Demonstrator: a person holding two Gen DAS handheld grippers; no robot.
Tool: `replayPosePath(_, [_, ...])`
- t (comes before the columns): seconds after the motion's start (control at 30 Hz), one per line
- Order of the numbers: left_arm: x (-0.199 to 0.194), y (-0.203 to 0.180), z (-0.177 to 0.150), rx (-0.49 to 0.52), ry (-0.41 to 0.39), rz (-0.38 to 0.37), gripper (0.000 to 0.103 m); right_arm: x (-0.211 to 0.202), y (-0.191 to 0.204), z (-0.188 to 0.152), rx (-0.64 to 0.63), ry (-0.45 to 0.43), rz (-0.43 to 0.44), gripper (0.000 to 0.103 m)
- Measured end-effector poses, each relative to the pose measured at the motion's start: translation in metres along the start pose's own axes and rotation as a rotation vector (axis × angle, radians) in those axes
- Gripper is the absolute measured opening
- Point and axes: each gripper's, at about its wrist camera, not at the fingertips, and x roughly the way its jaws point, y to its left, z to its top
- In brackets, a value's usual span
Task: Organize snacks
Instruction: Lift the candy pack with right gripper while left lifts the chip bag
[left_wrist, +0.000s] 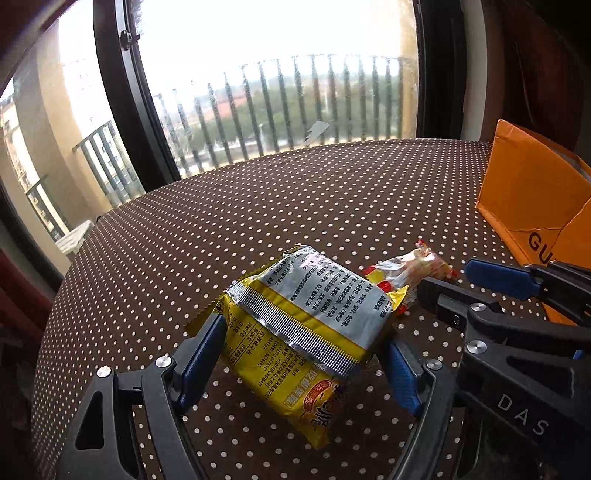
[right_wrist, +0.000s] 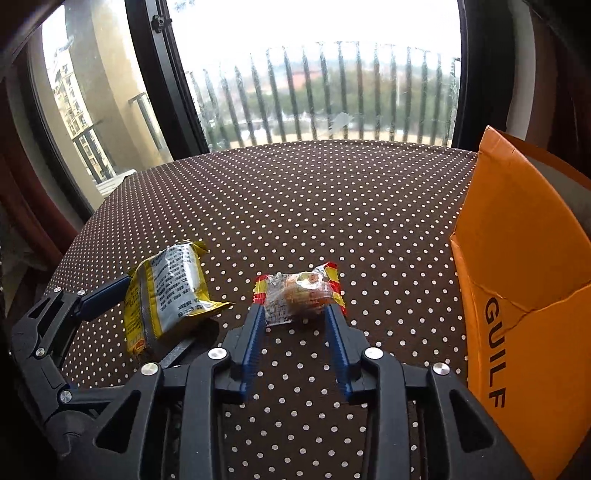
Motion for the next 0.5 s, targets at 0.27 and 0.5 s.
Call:
replayPosePath(0.27, [0.020,-0.014,0.010,0.029,0.024,0.027,0.081,0.035,-0.002,0.003,0.007,0.044,-0.038,0.064])
replayPosePath(0.5, [0.029,-0.015,0.019,0.052,0.022,0.037,0.081,0.048,0.000,0.015,-0.010,0.029,-0.068,0.063])
